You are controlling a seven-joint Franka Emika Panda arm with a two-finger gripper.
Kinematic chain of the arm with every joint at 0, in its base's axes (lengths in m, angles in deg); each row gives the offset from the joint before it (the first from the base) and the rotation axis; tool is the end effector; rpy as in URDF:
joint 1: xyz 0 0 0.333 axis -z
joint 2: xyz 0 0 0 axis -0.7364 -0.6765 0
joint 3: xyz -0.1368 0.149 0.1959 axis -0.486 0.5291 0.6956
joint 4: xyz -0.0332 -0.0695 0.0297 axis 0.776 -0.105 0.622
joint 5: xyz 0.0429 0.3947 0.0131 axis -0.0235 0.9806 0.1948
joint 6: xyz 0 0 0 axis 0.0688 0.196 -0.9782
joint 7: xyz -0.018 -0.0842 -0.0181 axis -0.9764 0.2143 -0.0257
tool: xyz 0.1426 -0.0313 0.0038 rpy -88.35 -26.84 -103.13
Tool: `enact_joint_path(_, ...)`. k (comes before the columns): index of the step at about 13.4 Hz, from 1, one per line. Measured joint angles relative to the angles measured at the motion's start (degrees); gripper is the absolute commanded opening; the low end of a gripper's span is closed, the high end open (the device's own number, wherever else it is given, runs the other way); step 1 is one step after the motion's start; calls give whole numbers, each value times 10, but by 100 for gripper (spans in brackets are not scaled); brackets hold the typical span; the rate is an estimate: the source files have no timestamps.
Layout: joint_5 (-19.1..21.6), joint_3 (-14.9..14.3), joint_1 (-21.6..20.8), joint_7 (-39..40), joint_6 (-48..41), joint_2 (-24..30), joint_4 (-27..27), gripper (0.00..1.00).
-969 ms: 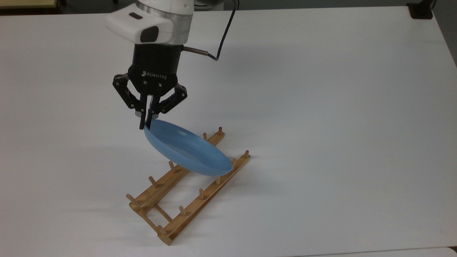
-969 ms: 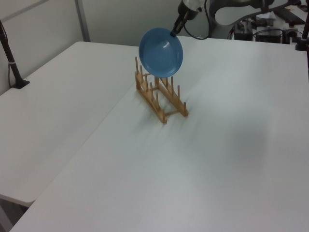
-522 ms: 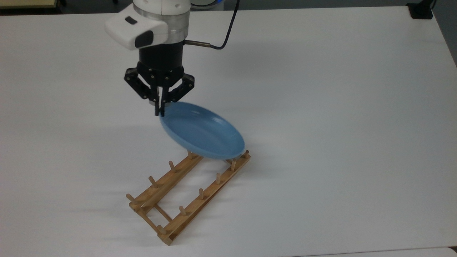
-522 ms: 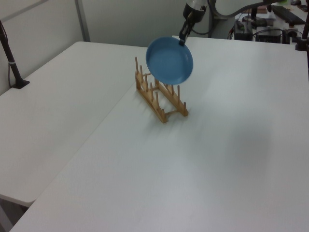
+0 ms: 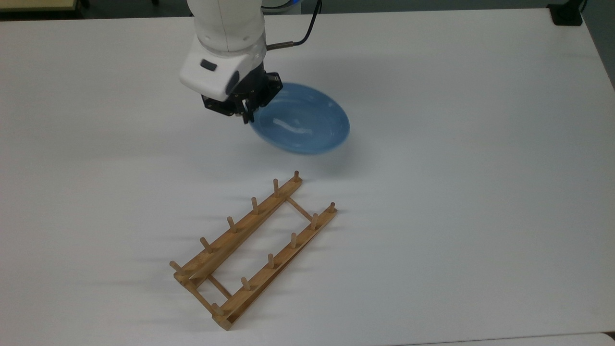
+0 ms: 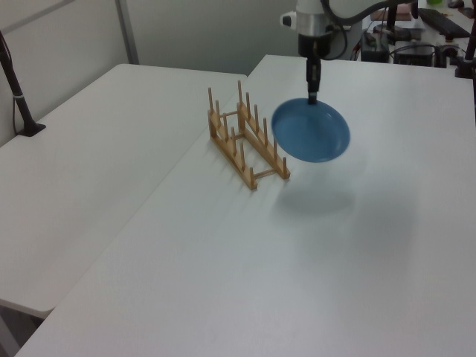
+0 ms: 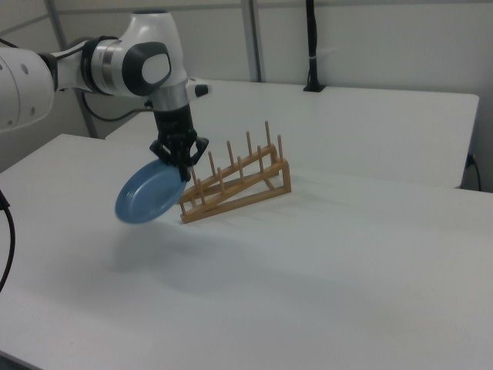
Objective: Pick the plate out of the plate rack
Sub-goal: 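Carry the plate away from the rack and hold it above the table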
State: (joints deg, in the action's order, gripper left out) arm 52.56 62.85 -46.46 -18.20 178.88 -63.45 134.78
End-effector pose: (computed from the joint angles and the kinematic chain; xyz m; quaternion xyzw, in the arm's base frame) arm 0.6433 0.0139 0.4137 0.9800 0.1981 -0.0187 0.0091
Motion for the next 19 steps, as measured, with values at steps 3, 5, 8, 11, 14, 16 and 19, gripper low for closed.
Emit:
enact_joint_path(3,0,0,-1,109,-63,-7,25,0)
enact_joint_path(5,0,0,-4,137,-80,-22,39,0)
enact_joint_path(8,-19,1,-23,143,-80,-52,54,0)
enact_joint_path(11,-41,1,-32,143,-66,-82,58,9)
enact_joint_path(14,-50,0,-32,143,-54,-96,59,70)
enact_joint_path(16,-52,-1,-31,143,-54,-97,59,100)
enact_joint_path(19,-55,-4,-28,126,-54,-94,53,100)
